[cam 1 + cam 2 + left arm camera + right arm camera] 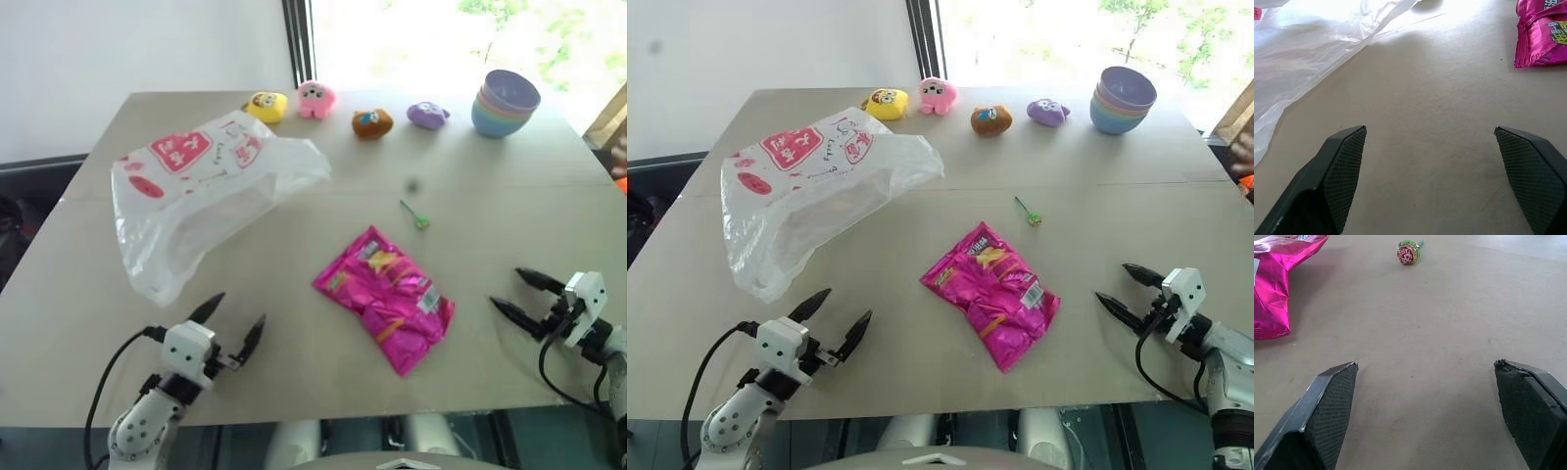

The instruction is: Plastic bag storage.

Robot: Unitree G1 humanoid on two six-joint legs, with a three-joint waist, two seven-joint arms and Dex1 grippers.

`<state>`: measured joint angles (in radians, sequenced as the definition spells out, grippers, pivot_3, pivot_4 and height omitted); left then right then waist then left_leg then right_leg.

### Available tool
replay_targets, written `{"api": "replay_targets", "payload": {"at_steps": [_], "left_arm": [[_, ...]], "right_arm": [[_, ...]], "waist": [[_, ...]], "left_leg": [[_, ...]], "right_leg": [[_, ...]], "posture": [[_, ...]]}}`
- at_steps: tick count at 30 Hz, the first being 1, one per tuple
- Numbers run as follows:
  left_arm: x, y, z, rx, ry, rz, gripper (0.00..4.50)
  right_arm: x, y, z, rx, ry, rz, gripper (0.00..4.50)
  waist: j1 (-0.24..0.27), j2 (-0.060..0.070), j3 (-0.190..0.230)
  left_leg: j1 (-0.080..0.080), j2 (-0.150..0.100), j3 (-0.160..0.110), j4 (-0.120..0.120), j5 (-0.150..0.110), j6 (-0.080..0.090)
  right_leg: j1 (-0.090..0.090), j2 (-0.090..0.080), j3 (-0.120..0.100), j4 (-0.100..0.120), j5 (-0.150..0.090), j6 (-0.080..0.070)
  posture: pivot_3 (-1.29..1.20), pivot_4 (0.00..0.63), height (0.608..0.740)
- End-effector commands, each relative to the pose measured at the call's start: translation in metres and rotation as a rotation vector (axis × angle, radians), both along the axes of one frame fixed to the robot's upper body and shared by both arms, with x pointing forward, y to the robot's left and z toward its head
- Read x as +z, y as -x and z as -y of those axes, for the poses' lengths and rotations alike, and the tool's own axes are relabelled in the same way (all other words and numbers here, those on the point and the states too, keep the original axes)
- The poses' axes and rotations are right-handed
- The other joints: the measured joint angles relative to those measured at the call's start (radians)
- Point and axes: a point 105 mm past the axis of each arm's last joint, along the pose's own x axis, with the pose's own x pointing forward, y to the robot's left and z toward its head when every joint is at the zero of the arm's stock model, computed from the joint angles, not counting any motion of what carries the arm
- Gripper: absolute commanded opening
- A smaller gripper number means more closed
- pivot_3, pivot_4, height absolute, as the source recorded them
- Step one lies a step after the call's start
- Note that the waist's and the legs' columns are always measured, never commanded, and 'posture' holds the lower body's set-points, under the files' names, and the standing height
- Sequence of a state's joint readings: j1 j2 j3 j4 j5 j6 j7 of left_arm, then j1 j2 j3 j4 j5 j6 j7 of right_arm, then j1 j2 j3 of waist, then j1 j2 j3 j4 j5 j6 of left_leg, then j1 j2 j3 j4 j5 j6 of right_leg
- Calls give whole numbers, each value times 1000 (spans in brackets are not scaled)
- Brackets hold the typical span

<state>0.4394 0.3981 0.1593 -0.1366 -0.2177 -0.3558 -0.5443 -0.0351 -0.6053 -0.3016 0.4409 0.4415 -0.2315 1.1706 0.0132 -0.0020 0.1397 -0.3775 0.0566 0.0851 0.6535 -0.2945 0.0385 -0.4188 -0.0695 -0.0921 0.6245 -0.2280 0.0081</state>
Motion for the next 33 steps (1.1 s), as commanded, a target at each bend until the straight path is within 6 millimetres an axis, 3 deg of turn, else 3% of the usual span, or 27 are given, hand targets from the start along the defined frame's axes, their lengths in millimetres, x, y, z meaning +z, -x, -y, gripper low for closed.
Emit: {"api": "replay_targets", "payload": {"at_steps": [1,27,33], "left_arm": [[-11,7,-1,9,8,-57,4384],[2,-5,6,65,79,-27,4384],[11,-4,5,105,51,16,4384]], "right_arm": [[3,4,5,6,4,22,4500],[8,-3,1,18,-4,53,4500],[20,1,-16,126,-34,70,4500]], "waist": [[0,0,0],[1,0,0],[0,0,0]], "left_leg": [[0,0,0,0,0,0],[-1,0,-1,11,0,0],[-1,0,-1,14,0,0]], "right_leg": [[0,0,0,0,0,0],[3,0,1,4,1,0],[3,0,1,6,1,0]], "posture": [[0,150,740],[0,150,740],[0,150,740]]}}
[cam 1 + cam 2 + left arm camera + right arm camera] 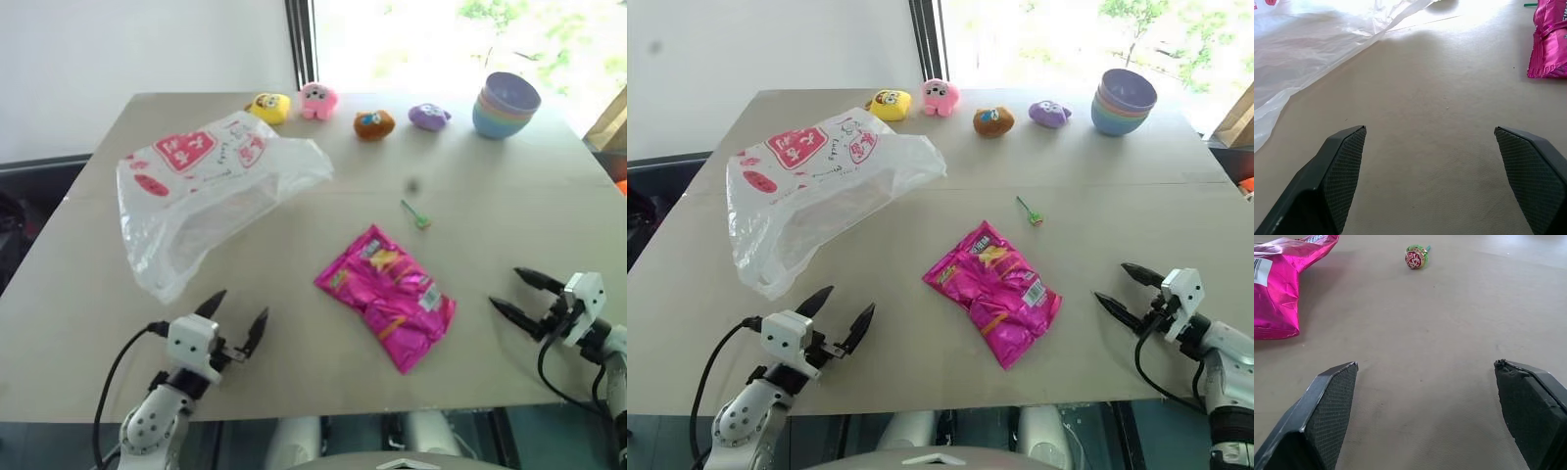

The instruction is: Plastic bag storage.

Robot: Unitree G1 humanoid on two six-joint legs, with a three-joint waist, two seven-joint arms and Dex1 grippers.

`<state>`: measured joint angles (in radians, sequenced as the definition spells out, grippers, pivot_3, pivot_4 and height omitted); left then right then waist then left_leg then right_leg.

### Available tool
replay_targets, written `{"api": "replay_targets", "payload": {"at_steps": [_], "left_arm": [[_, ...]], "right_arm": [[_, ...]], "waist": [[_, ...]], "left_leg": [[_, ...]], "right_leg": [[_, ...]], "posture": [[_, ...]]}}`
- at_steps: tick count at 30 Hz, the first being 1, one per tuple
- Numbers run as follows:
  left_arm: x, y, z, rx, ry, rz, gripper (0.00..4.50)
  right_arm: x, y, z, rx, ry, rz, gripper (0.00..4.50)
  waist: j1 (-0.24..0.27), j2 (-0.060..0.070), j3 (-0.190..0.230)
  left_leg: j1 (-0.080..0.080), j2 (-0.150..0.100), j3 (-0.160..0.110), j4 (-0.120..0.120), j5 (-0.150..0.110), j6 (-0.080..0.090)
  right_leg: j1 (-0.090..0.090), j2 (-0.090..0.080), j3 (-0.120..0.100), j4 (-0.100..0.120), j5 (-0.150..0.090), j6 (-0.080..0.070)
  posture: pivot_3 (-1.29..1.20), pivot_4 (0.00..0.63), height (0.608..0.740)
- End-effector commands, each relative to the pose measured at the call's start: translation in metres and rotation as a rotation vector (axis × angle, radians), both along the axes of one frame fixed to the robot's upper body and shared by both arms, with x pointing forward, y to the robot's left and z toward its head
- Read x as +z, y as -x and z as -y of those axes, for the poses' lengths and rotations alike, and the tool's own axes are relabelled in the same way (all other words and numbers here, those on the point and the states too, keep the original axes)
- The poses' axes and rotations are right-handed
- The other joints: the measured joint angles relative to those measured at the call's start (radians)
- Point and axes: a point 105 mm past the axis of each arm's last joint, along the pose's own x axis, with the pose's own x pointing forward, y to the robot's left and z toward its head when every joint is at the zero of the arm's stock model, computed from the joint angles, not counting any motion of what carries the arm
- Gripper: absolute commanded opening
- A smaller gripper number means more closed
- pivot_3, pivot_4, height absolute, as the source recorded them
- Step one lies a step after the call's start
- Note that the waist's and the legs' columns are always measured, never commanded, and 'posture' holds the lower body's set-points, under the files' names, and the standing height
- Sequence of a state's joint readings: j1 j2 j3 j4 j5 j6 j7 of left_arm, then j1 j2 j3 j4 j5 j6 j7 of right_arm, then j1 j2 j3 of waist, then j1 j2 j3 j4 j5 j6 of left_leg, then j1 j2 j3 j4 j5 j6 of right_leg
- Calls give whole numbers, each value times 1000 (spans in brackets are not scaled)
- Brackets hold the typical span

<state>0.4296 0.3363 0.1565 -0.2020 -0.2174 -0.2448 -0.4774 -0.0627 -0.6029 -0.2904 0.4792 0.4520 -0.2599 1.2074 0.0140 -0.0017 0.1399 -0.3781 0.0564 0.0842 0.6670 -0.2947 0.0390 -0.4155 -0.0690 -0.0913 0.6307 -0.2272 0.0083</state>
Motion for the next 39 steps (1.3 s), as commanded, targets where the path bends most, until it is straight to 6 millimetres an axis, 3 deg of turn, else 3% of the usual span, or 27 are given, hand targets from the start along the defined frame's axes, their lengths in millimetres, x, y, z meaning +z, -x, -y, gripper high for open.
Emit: {"api": "replay_targets", "payload": {"at_steps": [1,4,9,13,18,27,32,39], "left_arm": [[14,4,3,38,-21,52,4384],[26,10,15,63,-33,103,4384],[44,13,13,264,-59,217,4384],[70,16,-3,416,-168,353,4384],[96,21,-45,624,-208,451,4384],[84,14,-69,708,-102,381,4384],[65,-19,-73,618,-60,282,4384],[61,-37,-83,576,-1,273,4384]], "right_arm": [[26,7,-20,137,-50,50,4500],[43,19,-41,241,-126,31,4500],[62,34,-68,372,-143,55,4500],[71,41,-79,454,-137,61,4500],[71,50,-89,579,-80,64,4500],[69,46,-90,605,-48,85,4500],[67,47,-90,591,-45,85,4500],[66,47,-87,556,-38,97,4500]], "waist": [[-1,0,0],[1,-2,1],[2,-4,3],[2,-7,4],[2,-8,5],[3,-12,7],[4,-12,8],[1,-13,8]], "left_leg": [[0,0,0,0,0,0],[-1,1,-1,1,0,0],[-2,0,-3,2,-1,1],[-2,0,-3,3,-1,1],[-2,0,-5,3,-1,1],[-2,-1,-4,5,-1,1],[-1,-1,-5,8,-1,1],[-1,0,-5,12,-1,1]], "right_leg": [[0,0,0,0,0,0],[0,0,0,1,0,0],[0,-1,0,1,0,0],[0,-1,-1,1,-1,1],[0,0,-2,3,0,0],[1,-1,-2,4,0,0],[0,0,-3,9,0,0],[0,-1,-2,11,0,0]], "posture": [[0,150,740],[0,150,740],[0,150,740],[0,150,740],[0,150,740],[0,150,740],[0,150,740],[0,150,740]]}}
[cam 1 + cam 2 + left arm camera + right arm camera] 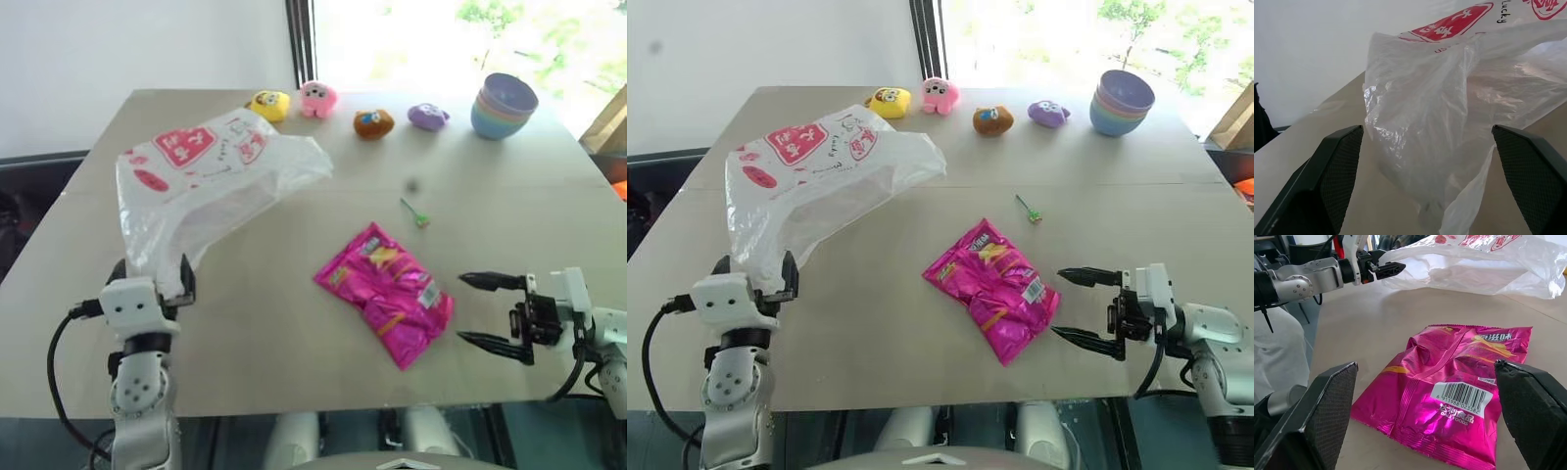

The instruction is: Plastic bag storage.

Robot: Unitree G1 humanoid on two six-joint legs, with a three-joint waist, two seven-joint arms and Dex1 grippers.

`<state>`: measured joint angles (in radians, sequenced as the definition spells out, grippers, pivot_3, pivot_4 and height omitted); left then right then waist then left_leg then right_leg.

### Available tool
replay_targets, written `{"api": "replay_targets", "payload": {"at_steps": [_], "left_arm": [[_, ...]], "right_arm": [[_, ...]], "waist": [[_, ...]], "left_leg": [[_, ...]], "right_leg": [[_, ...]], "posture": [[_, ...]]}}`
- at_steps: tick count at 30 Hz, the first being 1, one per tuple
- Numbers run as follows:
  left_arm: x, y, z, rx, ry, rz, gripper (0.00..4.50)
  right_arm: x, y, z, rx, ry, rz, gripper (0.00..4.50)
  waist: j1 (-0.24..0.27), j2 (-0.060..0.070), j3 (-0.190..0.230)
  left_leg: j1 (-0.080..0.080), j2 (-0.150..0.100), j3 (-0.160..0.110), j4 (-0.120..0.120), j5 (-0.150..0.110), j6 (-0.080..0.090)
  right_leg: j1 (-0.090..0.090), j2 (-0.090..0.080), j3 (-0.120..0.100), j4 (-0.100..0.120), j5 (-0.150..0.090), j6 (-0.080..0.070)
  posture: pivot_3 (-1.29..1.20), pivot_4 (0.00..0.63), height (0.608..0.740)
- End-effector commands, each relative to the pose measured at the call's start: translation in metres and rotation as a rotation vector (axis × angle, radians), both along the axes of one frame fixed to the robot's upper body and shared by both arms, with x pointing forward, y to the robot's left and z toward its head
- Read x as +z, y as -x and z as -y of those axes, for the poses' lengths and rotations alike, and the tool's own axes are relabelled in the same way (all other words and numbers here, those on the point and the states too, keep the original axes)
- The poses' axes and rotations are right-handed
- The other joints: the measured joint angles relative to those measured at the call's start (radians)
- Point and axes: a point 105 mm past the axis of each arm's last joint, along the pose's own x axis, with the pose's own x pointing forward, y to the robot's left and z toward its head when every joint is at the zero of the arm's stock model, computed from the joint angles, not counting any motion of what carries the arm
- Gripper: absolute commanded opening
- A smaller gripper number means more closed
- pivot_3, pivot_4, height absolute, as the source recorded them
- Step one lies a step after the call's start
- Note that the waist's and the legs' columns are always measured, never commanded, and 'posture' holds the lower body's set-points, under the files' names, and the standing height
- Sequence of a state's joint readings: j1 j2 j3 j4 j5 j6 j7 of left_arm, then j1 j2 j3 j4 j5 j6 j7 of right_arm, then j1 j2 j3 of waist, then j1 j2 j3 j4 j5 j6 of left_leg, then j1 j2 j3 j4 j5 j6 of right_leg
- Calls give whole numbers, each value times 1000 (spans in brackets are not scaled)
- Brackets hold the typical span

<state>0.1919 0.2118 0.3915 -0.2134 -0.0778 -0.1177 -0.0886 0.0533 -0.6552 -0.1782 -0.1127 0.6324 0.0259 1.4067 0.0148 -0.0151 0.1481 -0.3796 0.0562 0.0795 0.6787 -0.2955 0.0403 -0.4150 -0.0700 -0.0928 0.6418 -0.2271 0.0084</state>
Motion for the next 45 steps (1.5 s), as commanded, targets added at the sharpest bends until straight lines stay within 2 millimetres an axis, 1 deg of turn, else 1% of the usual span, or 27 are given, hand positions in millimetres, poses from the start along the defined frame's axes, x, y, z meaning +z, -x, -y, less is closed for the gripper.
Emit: {"api": "replay_targets", "payload": {"at_steps": [1,2,3,4,5,7,10,13,16,17,20,22,24,26,28,30,32,33,35,38,40,42,44,45], "left_arm": [[10,-2,-9,-9,5,48,4384],[12,-4,-11,-12,7,57,3843],[14,-5,-13,-14,10,63,3525],[14,-6,-14,-16,9,66,3115],[15,-6,-15,-19,9,67,2586],[15,-7,-16,-22,12,69,1678],[15,-7,-16,-28,20,73,84],[17,-7,-15,-38,30,82,84],[19,-8,-12,-61,60,98,84],[19,-8,-9,-78,74,104,84],[21,-8,-1,-135,106,112,84],[19,-8,1,-150,115,105,84],[17,-7,2,-148,114,93,84],[15,-6,1,-145,109,85,84],[15,-5,1,-144,102,80,84],[14,-4,1,-146,96,75,84],[13,-4,2,-146,96,73,84],[12,-4,2,-146,97,72,84],[11,-3,3,-145,99,70,84],[10,-3,5,-145,96,69,84],[10,-3,6,-145,91,70,84],[10,-2,6,-142,93,73,84],[10,-2,6,-139,94,74,84],[10,-2,6,-139,94,74,84]], "right_arm": [[8,0,2,-20,-3,52,4500],[8,0,2,-26,-5,55,4500],[7,-1,2,-34,-6,57,4500],[7,-2,2,-44,-4,59,4500],[7,-3,2,-52,-4,65,4500],[7,-5,1,-70,-9,69,4500],[8,-7,-1,-82,-21,66,4500],[3,-10,-4,-110,3,36,4500],[-7,-15,-7,-145,68,-16,4500],[-10,-18,-9,-170,88,-49,4500],[-10,-34,-16,-298,65,-164,4500],[-14,-42,-20,-342,118,-214,4500],[-16,-42,-28,-297,143,-270,4500],[-6,-40,-41,-217,82,-368,4500],[2,-40,-51,-175,48,-435,4500],[4,-38,-59,-149,52,-505,4500],[-1,-34,-63,-127,111,-584,4500],[-6,-34,-63,-143,161,-601,4500],[-15,-42,-60,-225,229,-598,4500],[-21,-52,-57,-293,298,-576,4500],[-15,-58,-57,-314,278,-542,4500],[1,-67,-56,-327,193,-514,4500],[15,-72,-49,-347,139,-510,4500],[20,-76,-43,-368,126,-512,4500]], "waist": [[0,0,0],[1,0,0],[1,0,0],[1,0,0],[1,0,0],[1,0,0],[1,0,0],[1,0,0],[1,0,0],[0,0,0],[0,0,0],[0,0,0],[0,0,0],[0,0,0],[0,0,0],[0,0,0],[1,0,0],[1,0,0],[1,-1,0],[0,-1,0],[0,-1,0],[0,-1,0],[0,0,0],[0,-1,0]], "left_leg": [[0,0,0,0,0,0],[0,0,0,0,0,0],[0,0,-1,1,0,0],[0,0,-1,1,0,0],[0,0,-1,1,0,0],[0,0,-1,1,0,0],[0,0,0,2,0,0],[0,0,-1,3,0,0],[0,0,-1,3,0,0],[0,0,-1,3,0,0],[0,0,-1,3,0,0],[0,1,0,4,0,0],[0,0,0,4,0,0],[0,0,0,4,0,0],[-1,0,-1,4,0,0],[-1,0,-2,4,0,0],[-2,0,-2,4,0,0],[-2,0,-3,4,0,0],[-3,0,-3,5,0,0],[-3,0,-3,5,0,0],[-3,0,-3,5,0,0],[-3,0,-3,5,0,0],[-3,0,-3,5,0,0],[-3,0,-3,5,0,0]], "right_leg": [[0,0,0,0,0,0],[0,0,0,0,0,0],[0,0,0,1,0,0],[0,0,0,1,0,0],[0,0,-1,1,0,0],[0,0,0,1,0,0],[0,0,0,1,0,0],[0,0,0,1,0,0],[0,0,0,2,0,0],[0,0,0,2,0,0],[0,0,0,3,0,0],[0,-1,0,3,0,0],[0,-1,0,3,0,0],[0,-1,0,3,0,-1],[0,-1,0,3,0,-1],[0,-1,-1,3,0,-1],[0,-1,-2,3,0,-1],[0,-1,-2,3,0,-1],[0,-1,-2,2,0,-1],[0,-1,-2,2,0,-1],[0,-1,-2,2,0,-1],[0,-1,-2,2,0,-1],[0,-1,-2,2,0,0],[0,-1,-2,2,0,0]], "posture": [[0,150,740],[0,150,740],[0,150,740],[0,150,740],[0,150,740],[0,150,740],[0,150,740],[0,150,740],[0,150,740],[0,150,740],[0,150,740],[0,150,740],[0,150,740],[0,150,740],[0,150,740],[0,150,740],[0,150,740],[0,150,740],[0,150,740],[0,150,740],[0,150,740],[0,150,740],[0,150,740],[0,150,740]]}}
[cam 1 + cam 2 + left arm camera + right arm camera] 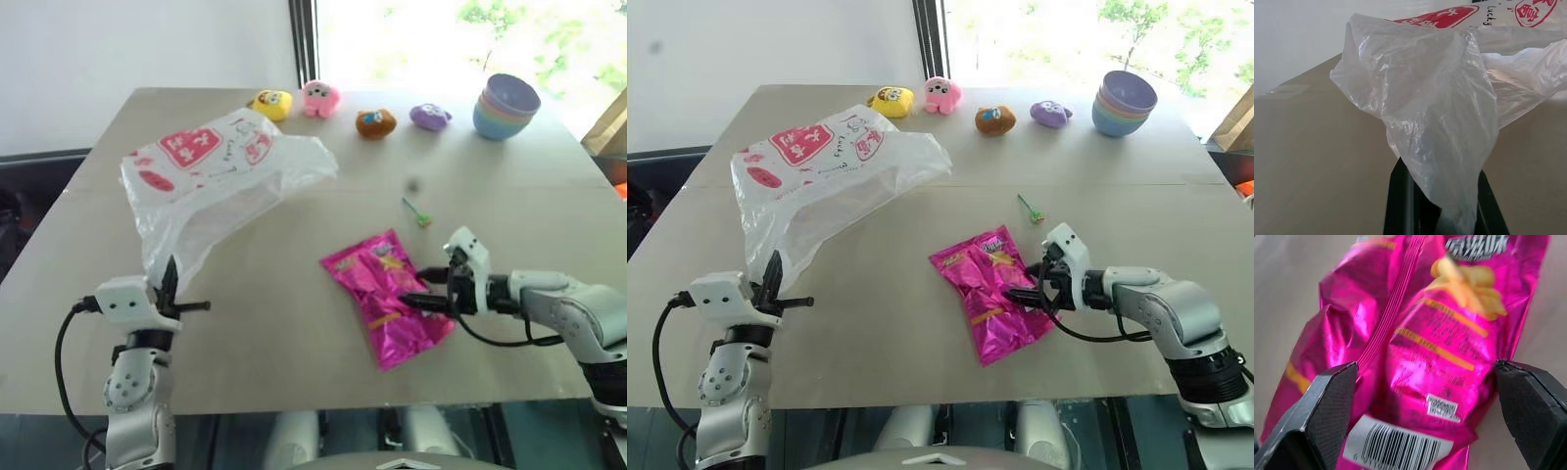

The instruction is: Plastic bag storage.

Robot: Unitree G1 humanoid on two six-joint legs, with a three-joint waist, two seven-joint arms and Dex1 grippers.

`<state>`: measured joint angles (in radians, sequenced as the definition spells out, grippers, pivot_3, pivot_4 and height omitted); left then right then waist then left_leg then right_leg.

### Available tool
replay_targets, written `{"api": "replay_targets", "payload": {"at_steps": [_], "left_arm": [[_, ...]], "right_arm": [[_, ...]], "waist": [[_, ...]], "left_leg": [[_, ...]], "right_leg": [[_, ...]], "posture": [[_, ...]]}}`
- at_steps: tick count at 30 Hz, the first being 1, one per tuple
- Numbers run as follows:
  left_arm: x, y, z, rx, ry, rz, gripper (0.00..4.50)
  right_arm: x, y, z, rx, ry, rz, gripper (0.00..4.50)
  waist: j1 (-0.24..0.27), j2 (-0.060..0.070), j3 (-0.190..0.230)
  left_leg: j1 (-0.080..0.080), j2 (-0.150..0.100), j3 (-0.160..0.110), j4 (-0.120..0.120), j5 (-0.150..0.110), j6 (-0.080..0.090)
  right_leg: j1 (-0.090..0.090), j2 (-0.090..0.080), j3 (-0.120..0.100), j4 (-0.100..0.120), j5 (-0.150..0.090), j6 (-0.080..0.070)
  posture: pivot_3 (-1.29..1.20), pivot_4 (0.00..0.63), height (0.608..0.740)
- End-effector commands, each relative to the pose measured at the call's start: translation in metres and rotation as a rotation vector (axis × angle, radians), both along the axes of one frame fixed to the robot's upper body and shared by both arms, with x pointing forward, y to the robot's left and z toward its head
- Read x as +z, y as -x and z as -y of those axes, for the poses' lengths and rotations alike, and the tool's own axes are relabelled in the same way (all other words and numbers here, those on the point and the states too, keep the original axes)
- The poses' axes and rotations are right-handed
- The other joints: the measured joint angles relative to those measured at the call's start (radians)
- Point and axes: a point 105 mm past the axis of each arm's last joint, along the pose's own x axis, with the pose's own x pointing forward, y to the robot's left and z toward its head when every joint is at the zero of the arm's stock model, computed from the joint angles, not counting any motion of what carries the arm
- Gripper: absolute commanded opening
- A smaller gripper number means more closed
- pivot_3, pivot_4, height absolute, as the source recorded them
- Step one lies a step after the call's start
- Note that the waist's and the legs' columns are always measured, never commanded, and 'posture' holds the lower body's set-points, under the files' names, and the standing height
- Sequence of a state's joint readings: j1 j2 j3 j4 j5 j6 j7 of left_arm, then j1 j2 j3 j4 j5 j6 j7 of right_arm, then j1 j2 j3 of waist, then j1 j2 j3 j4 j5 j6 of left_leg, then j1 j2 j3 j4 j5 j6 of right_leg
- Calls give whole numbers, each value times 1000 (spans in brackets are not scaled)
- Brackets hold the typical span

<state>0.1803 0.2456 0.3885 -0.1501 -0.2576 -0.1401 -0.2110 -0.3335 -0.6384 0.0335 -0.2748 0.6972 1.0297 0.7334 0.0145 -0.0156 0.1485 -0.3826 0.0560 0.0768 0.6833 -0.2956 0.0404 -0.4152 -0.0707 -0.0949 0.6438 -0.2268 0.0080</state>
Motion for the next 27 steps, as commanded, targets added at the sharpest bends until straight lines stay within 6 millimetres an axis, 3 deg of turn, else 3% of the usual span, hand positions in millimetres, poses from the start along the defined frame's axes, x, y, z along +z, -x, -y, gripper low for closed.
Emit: {"api": "replay_targets", "payload": {"at_steps": [1,5,12,21,26,27], "left_arm": [[15,3,3,-2,-31,59,84],[12,1,6,-14,-23,53,84],[11,-5,12,-42,-37,51,84],[10,-8,14,-57,-45,44,84],[9,-10,16,-62,-48,44,84],[9,-10,16,-62,-48,44,26]], "right_arm": [[33,-13,20,-76,-48,68,4500],[27,-7,35,-131,-78,-67,4500],[-1,28,17,-70,-126,-340,4500],[-1,42,-15,33,-205,-411,4500],[-7,38,-24,26,-193,-402,4500],[-8,37,-25,20,-188,-397,4250]], "waist": [[1,0,0],[1,-1,0],[0,0,0],[0,0,0],[-1,0,0],[-1,0,0]], "left_leg": [[0,0,0,0,0,0],[-1,0,-2,0,0,0],[-1,0,-2,-1,0,0],[-1,0,-2,0,0,0],[-1,0,-2,0,0,0],[-1,0,-2,0,0,0]], "right_leg": [[0,0,0,0,0,0],[0,0,-1,-1,0,0],[0,0,-1,-1,0,0],[0,0,-1,-1,0,0],[0,0,-1,-1,0,0],[0,0,-1,-1,0,0]], "posture": [[0,150,740],[0,150,740],[0,150,740],[0,150,740],[0,150,740],[0,150,740]]}}
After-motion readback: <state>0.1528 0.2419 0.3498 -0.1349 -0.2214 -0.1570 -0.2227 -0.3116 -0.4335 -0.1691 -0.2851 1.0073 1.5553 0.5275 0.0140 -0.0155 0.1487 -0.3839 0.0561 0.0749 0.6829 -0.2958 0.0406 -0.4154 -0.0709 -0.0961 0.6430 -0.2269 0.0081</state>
